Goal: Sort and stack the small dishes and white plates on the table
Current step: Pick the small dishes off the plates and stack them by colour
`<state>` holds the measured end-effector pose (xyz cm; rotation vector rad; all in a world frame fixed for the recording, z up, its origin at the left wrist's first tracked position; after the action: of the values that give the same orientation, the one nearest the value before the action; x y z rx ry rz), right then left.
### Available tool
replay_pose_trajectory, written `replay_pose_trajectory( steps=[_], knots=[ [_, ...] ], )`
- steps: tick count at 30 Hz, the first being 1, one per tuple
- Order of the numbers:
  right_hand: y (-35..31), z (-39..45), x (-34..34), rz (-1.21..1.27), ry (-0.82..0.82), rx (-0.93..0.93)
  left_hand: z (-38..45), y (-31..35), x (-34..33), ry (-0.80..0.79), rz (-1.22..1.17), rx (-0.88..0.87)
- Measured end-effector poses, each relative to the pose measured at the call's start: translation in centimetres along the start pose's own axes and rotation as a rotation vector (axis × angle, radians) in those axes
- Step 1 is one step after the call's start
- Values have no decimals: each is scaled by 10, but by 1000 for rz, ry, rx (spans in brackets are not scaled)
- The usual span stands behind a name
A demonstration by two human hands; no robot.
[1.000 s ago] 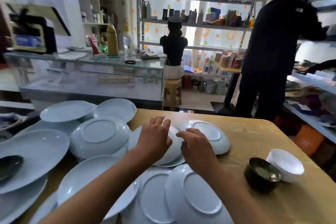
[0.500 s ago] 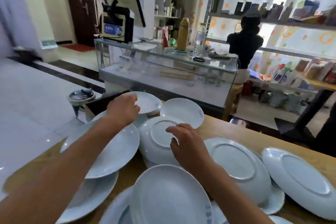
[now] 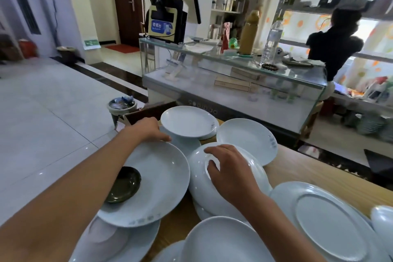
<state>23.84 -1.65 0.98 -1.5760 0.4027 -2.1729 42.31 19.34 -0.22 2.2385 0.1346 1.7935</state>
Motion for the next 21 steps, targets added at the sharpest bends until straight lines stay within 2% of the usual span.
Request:
replay_pose_trajectory(
  steps=[7, 17, 21],
  knots=[
    [7, 6, -2, 32, -4, -35, 2, 23, -3, -183, 43, 61],
    [17, 4, -9, 55, -13, -36, 4, 32, -10, -160, 38, 207],
    [19, 4, -8, 52, 2, -43, 6, 30, -9, -71, 25, 197]
  ],
)
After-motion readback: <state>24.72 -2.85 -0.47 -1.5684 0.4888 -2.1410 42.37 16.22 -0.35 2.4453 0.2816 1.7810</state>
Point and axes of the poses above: each hand's wrist, its own z-axis towards the middle knuckle, its own x-axis out of the back of the hand, y = z × x, the point moved 2 cm from there along z, towards the middle knuckle, and after that the axes turned 3 degrees about z, right-handed, at the moved point
